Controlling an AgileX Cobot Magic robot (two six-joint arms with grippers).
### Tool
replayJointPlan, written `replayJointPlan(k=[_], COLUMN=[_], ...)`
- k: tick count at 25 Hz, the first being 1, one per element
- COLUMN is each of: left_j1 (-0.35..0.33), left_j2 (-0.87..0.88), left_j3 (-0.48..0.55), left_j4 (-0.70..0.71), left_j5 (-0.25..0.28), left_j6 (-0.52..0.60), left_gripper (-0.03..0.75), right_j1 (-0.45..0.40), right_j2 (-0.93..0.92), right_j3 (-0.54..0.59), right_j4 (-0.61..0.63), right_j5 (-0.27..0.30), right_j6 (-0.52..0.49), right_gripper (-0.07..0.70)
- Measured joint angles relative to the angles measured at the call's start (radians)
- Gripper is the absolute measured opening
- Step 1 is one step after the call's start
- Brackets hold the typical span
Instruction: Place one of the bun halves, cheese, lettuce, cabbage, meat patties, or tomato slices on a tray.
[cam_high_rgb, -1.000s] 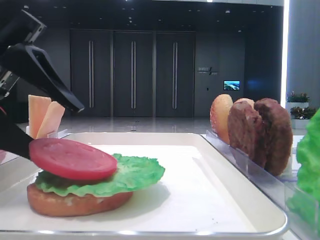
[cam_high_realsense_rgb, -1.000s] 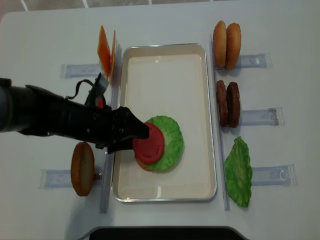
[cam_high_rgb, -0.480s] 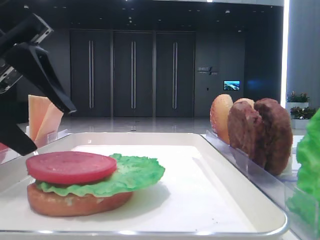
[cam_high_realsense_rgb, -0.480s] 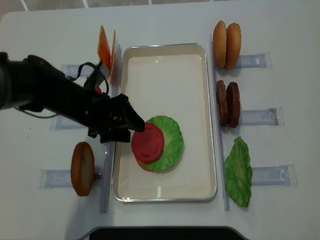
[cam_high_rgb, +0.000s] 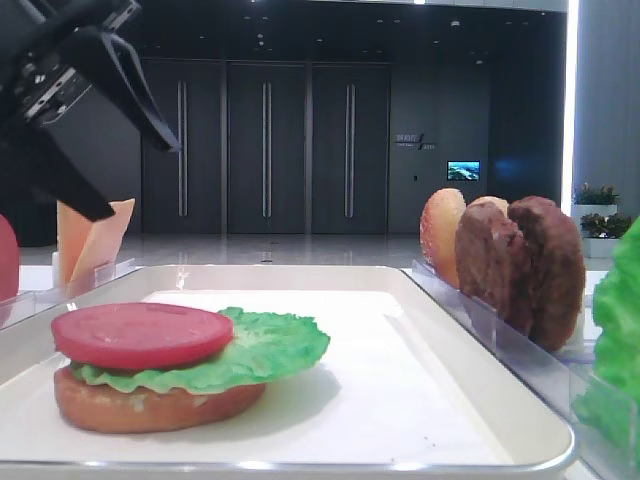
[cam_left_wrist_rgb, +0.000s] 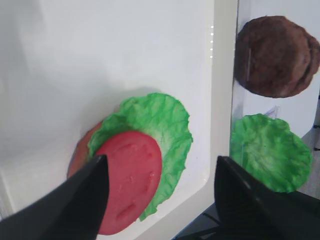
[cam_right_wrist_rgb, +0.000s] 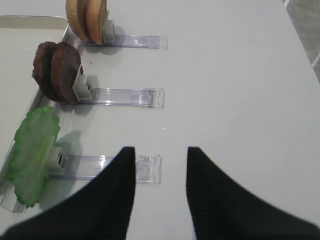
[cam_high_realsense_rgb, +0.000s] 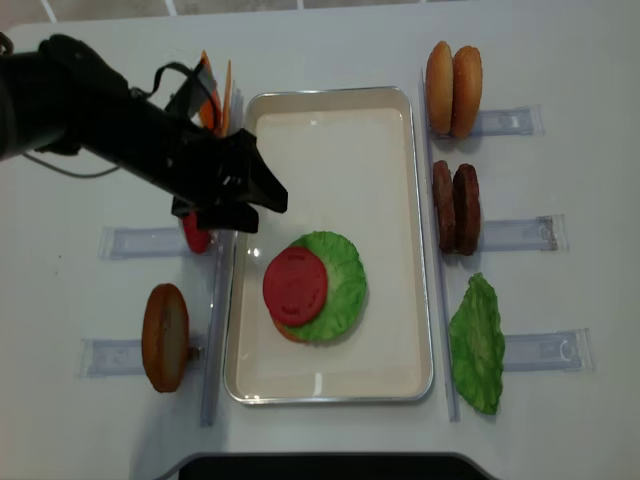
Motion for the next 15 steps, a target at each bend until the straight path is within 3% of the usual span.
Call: replayJointPlan(k=[5,10,15], left_j1=[0.000,0.000,0.039], left_j2=[0.000,-0.002,-0.034], left_j3=[-0.176,-0.375,-0.471], left_j4=[0.177,0.523,0.698], left_j5=[0.102,0.248,0.279], left_j6=[-0.135,-0.324,-0.402], left_gripper=[0.503,0.503,0.498], right_j1=[0.000,0.000,0.000], right_j2=[0.000,0.000,0.000], right_j3=[0.000,0.000,0.000], right_j4=[0.000,0.000,0.000], right_j5=[0.000,0.000,0.000], right_j6=[0.000,0.000,0.000], right_gripper=[0.244,0.244,0.244])
